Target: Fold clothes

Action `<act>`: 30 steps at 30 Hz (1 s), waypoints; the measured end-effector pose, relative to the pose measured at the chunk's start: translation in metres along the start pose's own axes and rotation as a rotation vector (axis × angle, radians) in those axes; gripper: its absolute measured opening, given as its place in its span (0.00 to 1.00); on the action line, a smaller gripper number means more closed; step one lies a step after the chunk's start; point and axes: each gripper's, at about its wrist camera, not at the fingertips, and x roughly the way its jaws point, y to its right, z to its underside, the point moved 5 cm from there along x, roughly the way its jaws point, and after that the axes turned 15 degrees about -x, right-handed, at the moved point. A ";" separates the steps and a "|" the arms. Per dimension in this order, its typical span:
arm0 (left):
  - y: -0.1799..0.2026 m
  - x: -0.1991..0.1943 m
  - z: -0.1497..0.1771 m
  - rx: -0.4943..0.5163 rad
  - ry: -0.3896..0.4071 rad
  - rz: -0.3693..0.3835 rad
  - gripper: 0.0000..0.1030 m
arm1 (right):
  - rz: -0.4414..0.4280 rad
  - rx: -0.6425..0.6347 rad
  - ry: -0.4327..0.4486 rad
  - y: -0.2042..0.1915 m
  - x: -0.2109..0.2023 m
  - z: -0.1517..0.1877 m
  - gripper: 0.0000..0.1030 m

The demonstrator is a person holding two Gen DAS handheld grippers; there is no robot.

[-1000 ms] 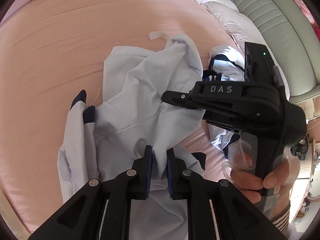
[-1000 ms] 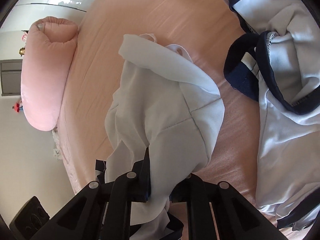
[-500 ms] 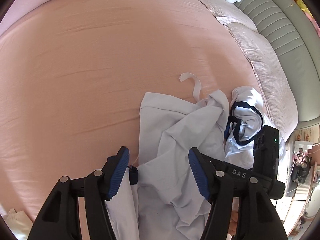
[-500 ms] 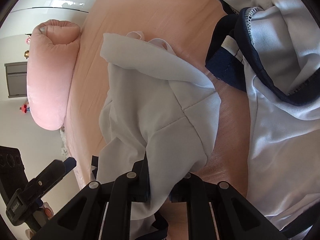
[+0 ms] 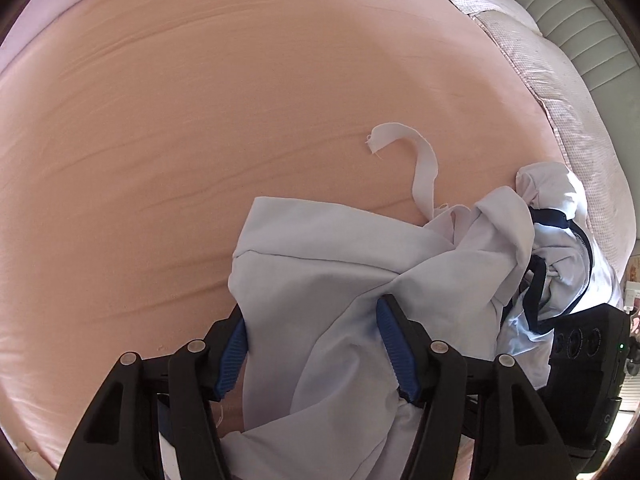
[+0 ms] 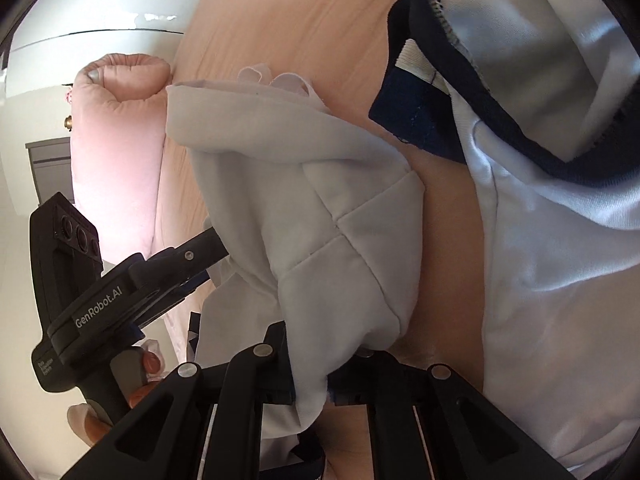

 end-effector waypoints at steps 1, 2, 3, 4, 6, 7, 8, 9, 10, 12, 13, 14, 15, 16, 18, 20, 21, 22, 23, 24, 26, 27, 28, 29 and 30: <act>0.002 0.000 0.003 0.005 0.012 0.004 0.43 | -0.002 0.005 0.001 0.000 0.000 0.000 0.04; 0.003 0.001 0.005 0.010 0.025 0.009 0.39 | 0.002 0.005 -0.001 0.000 -0.001 0.000 0.04; 0.004 0.001 0.007 0.009 0.035 0.015 0.36 | 0.008 0.005 -0.002 0.000 -0.001 0.001 0.04; 0.003 0.000 0.008 0.004 0.043 0.022 0.34 | 0.014 0.003 -0.004 -0.001 -0.001 0.000 0.04; -0.001 0.000 0.009 -0.013 0.045 0.031 0.25 | 0.025 0.000 -0.005 -0.004 0.001 0.000 0.04; -0.003 0.000 0.009 -0.022 0.044 0.035 0.24 | 0.029 0.000 -0.006 -0.006 0.002 -0.001 0.04; -0.004 0.000 0.009 -0.029 0.045 0.039 0.21 | 0.028 0.002 -0.007 -0.009 0.004 -0.001 0.04; -0.006 -0.001 0.009 -0.034 0.046 0.040 0.18 | 0.027 0.004 -0.009 -0.011 0.005 -0.001 0.04; -0.006 -0.001 0.009 -0.039 0.045 0.042 0.17 | 0.023 0.011 -0.011 -0.011 0.005 -0.001 0.04; -0.005 -0.002 0.011 -0.038 0.038 0.048 0.12 | 0.015 0.022 -0.013 -0.003 0.000 0.000 0.04; -0.004 -0.002 0.012 -0.037 0.029 0.052 0.10 | 0.020 0.014 -0.016 -0.003 -0.001 0.000 0.04; -0.004 -0.004 0.012 -0.038 0.024 0.061 0.08 | 0.045 -0.014 -0.029 -0.007 0.000 -0.001 0.04; -0.004 -0.007 0.011 -0.042 0.022 0.073 0.07 | 0.072 -0.045 -0.043 -0.010 0.000 -0.002 0.04; -0.004 -0.009 0.010 -0.042 0.021 0.080 0.07 | 0.100 -0.075 -0.057 -0.014 0.000 -0.003 0.04; -0.005 -0.013 0.009 -0.040 0.020 0.091 0.07 | 0.154 -0.137 -0.086 -0.021 0.000 -0.005 0.04; -0.006 -0.019 0.008 -0.040 0.019 0.109 0.07 | 0.189 -0.160 -0.101 -0.027 -0.002 -0.006 0.05; -0.006 -0.022 0.007 -0.041 0.019 0.118 0.07 | 0.207 -0.190 -0.109 -0.032 -0.003 -0.007 0.07; -0.007 -0.025 0.007 -0.040 0.016 0.129 0.07 | 0.222 -0.233 -0.116 -0.037 -0.006 -0.007 0.08; -0.008 -0.028 0.006 -0.038 0.012 0.141 0.06 | 0.238 -0.276 -0.122 -0.043 -0.009 -0.007 0.08; -0.010 -0.031 0.006 -0.037 0.010 0.150 0.06 | 0.245 -0.300 -0.119 -0.047 -0.014 -0.008 0.08; -0.014 -0.037 0.004 -0.041 0.014 0.159 0.06 | 0.257 -0.341 -0.111 -0.055 -0.025 -0.010 0.08; -0.016 -0.041 0.003 -0.046 0.022 0.161 0.06 | 0.256 -0.353 -0.103 -0.059 -0.031 -0.012 0.08; -0.019 -0.044 0.002 -0.052 0.030 0.164 0.06 | 0.254 -0.362 -0.094 -0.062 -0.038 -0.014 0.08; -0.022 -0.048 0.001 -0.058 0.039 0.166 0.06 | 0.265 -0.374 -0.088 -0.064 -0.044 -0.016 0.08; -0.024 -0.052 0.000 -0.063 0.047 0.168 0.06 | 0.278 -0.386 -0.083 -0.066 -0.049 -0.018 0.08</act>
